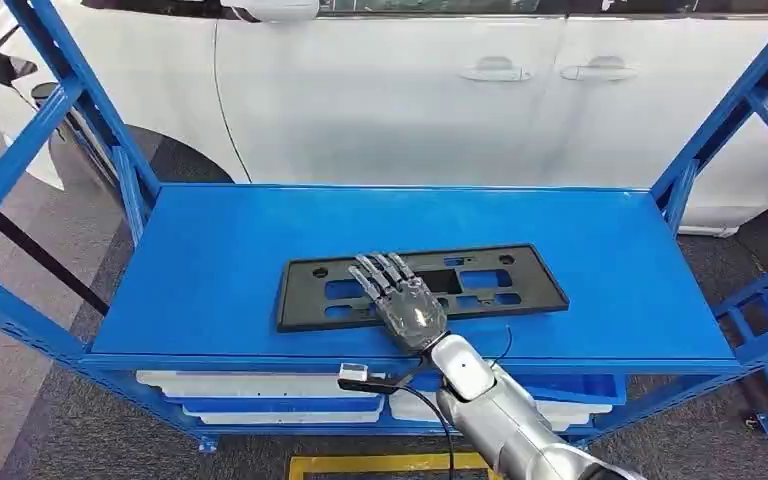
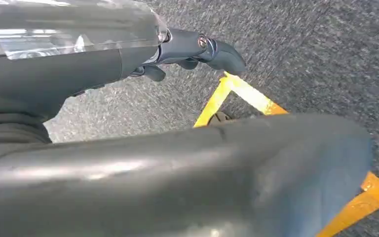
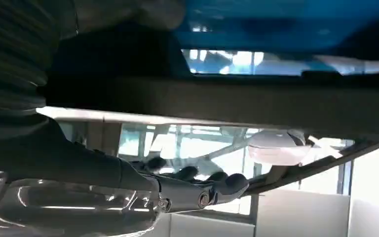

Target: Take the parts from the cabinet and place them on the table.

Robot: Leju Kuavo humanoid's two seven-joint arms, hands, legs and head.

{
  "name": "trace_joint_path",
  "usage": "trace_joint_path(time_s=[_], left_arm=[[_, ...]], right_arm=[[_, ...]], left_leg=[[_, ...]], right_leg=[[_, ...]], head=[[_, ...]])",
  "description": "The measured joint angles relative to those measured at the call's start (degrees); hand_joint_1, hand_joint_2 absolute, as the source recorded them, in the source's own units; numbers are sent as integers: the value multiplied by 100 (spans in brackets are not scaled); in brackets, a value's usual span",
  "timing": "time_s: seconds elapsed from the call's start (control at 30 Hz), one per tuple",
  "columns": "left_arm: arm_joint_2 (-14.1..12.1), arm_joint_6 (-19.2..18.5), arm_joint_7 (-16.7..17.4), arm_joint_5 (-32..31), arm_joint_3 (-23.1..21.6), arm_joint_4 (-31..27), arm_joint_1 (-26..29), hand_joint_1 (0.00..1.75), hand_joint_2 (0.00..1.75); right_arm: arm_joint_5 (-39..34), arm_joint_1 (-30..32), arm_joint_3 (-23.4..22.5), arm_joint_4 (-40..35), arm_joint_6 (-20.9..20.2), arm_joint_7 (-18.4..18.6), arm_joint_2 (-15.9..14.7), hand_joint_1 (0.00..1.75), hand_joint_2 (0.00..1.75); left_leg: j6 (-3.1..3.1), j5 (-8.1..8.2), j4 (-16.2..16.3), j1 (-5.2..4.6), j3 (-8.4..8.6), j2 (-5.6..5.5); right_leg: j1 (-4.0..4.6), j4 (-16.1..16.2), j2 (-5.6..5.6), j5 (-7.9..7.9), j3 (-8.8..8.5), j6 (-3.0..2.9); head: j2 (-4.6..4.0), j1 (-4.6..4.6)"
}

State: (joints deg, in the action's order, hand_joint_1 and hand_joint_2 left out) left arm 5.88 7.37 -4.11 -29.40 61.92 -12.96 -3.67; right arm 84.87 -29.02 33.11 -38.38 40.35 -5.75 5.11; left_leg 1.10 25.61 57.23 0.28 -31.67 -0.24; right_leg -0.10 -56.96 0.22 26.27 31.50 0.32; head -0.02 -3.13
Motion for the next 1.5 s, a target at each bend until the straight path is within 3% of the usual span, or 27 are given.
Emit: trace_joint_path(time_s=[0.13, 0.17, 0.2, 0.3, 0.33, 0.37, 0.4, 0.47, 0.5, 0.53, 0.63, 0.7, 0.73, 0.83, 0.87, 0.9, 0.93, 1.0, 1.03, 1.13, 1.2, 1.27, 1.33, 1.37, 1.4, 1.43, 1.5], left_arm=[[-2, -13, -31, 0, 2, 0, 0, 0, 0], [-18, -20, -44, 0, 2, 0, -1, 0, 0], [-26, -26, -57, 0, 2, 0, 1, 0, 0], [-28, -87, -98, 0, 2, 0, 2, 0, 0], [-31, -98, -107, 0, 2, 0, 6, 0, 0], [-35, -109, -116, 0, 2, 0, 10, 0, 0], [-44, -129, -129, 0, 2, 0, 10, 0, 0], [-61, -151, -140, 0, 2, 0, -1, 0, 0], [-68, -157, -144, 0, 2, 0, -5, 0, 0], [-66, -164, -144, 0, 2, 2, -20, 0, 0], [-66, -186, -151, 0, 13, 2, -26, 0, 0], [-66, -266, -238, 0, 33, 2, -29, 0, 0], [-68, -308, -299, 0, 42, 2, -32, 0, 0], [-70, -454, -638, 0, 46, 2, -21, 0, 0], [-70, -474, -684, 0, 46, 2, -19, 0, 0], [-70, -489, -712, 0, 46, 2, -20, 0, 0], [-70, -492, -734, 0, 46, 2, -21, 0, 175], [-66, -501, -857, 0, 46, 2, -17, 0, 175], [-50, -498, -918, 0, 46, 4, -24, 0, 175], [-50, -501, -1051, 0, 50, 4, -31, 0, 175], [-52, -547, -1233, 0, 59, 4, -31, 0, 175], [-48, -601, -1338, 0, 85, 7, -29, 0, 175], [-48, -619, -1353, -15, 101, 7, -30, 0, 175], [-48, -619, -1355, -15, 112, 7, -28, 0, 175], [-48, -616, -1355, -15, 125, 7, -25, 0, 175], [-50, -619, -1359, -15, 136, 7, -27, 0, 175], [-55, -638, -1366, -15, 138, 7, -32, 0, 175]], right_arm=[[59, 32, -77, 35, 0, 115, -2, 175, 175], [94, 41, -129, 37, 0, 181, -2, 175, 175], [113, 47, -157, 46, -2, 225, -13, 175, 175], [270, 117, -244, 57, -2, 432, -18, 175, 175], [317, 150, -273, 61, -2, 501, -24, 175, 175], [367, 166, -302, 68, -2, 593, -24, 175, 175], [406, 160, -330, 81, -2, 681, -24, 175, 175], [472, 125, -387, 105, -2, 774, -24, 175, 175], [487, 113, -396, 116, -2, 800, -24, 175, 175], [492, 95, -398, 133, 0, 817, -26, 175, 175], [503, 41, -398, 190, 0, 826, -17, 175, 175], [511, 8, -398, 218, 0, 826, -15, 175, 175], [516, -8, -398, 238, 0, 826, -15, 175, 175], [518, -8, -398, 288, 0, 819, -17, 175, 175], [518, -8, -398, 297, 0, 813, -17, 175, 175], [518, -11, -398, 304, 0, 813, -17, 175, 175], [518, -14, -398, 306, 0, 811, -18, 175, 175], [518, -32, -398, 306, 0, 793, -15, 175, 175], [518, -61, -402, 308, 0, 756, -15, 175, 175], [448, -80, -424, 304, 0, 580, 13, 175, 175], [-21, -20, -501, 96, -2, 156, 35, 175, 175], [-655, 55, -647, -256, 0, -462, 50, 175, 175], [-835, 86, -724, -427, -2, -612, 61, 175, 175], [-866, 127, -763, -501, -2, -636, 61, 175, 175], [-870, 164, -796, -555, -2, -654, 59, 175, 175], [-872, 191, -822, -606, -2, -662, 59, 175, 175], [-1221, 241, -874, -741, -2, -946, 61, 175, 175]], left_leg=[[-103, -36, -41, 39, -7, -1], [-140, -12, -20, 24, -21, -4], [-160, 81, 91, 29, -62, 4], [-220, 740, 1323, 57, -617, 2], [-242, 842, 1688, 58, -789, 3], [-255, 794, 1767, 63, -837, 3], [-260, 605, 1538, 73, -739, 4], [-259, 83, 548, 101, -253, 8], [-256, -37, 92, 113, -47, 14], [-210, 51, 20, 72, -12, 1], [-81, 31, 50, 54, -45, -12], [4, -20, 2, 86, -35, 0], [31, -22, 2, 86, -46, 2], [54, -27, 4, 65, -77, 9], [54, -27, 5, 63, -74, 9], [52, -25, 5, 60, -62, 6], [50, -22, 5, 58, -47, 1], [33, -11, 5, 49, -16, -6], [10, 2, 11, 25, -18, -4], [-93, -7, -6, 50, -28, -7], [-145, 36, 32, 57, -35, -6], [-191, 422, 611, 56, -292, -1], [-239, 808, 1496, 71, -697, -2], [-263, 857, 1810, 78, -851, -1], [-275, 751, 1747, 88, -835, -1], [-282, 529, 1417, 102, -691, 0], [-294, 12, 379, 132, -191, 12]], right_leg=[[34, 0, 9, -25, 44, -52], [-56, 107, 3, -99, -2, -99], [-43, 142, -5, -118, -17, -120], [-38, 140, -12, -126, 8, -151], [-36, 134, -13, -125, 13, -151], [-37, 125, -12, -123, 15, -149], [-42, 113, -7, -114, 14, -135], [-56, 69, -3, -77, -2, -97], [-57, 31, -3, -49, 0, -68], [-11, -16, 3, -23, 33, -26], [-19, 8, 14, -55, 46, 57], [-47, -85, 9, 32, 66, 123], [-50, -364, 4, 241, 202, 144], [-59, -1747, 4, 840, 869, 181], [-59, -1909, 4, 828, 955, 176], [-58, -1756, 4, 667, 889, 162], [-56, -1412, 4, 447, 721, 139], [-39, -459, 5, -2, 257, 61], [9, -29, 8, -23, 63, -2], [42, -24, -4, -46, 89, -29], [-28, 96, -23, -123, 36, -89], [-29, 121, -29, -137, 42, -151], [-19, 118, -27, -132, 46, -161], [-18, 110, -27, -130, 46, -159], [-19, 104, -26, -126, 45, -153], [-27, 89, -23, -116, 45, -138], [-45, 16, -14, -67, 46, -84]], head=[[0, 0], [0, 0], [0, 2], [0, 0], [0, 0], [0, 0], [0, 0], [0, 0], [0, 0], [0, 0], [0, 0], [0, 0], [0, 0], [0, 0], [0, 0], [0, 0], [0, 0], [0, 0], [0, 0], [0, 0], [0, 0], [0, 0], [0, 0], [0, 0], [0, 0], [0, 0], [0, 0]])
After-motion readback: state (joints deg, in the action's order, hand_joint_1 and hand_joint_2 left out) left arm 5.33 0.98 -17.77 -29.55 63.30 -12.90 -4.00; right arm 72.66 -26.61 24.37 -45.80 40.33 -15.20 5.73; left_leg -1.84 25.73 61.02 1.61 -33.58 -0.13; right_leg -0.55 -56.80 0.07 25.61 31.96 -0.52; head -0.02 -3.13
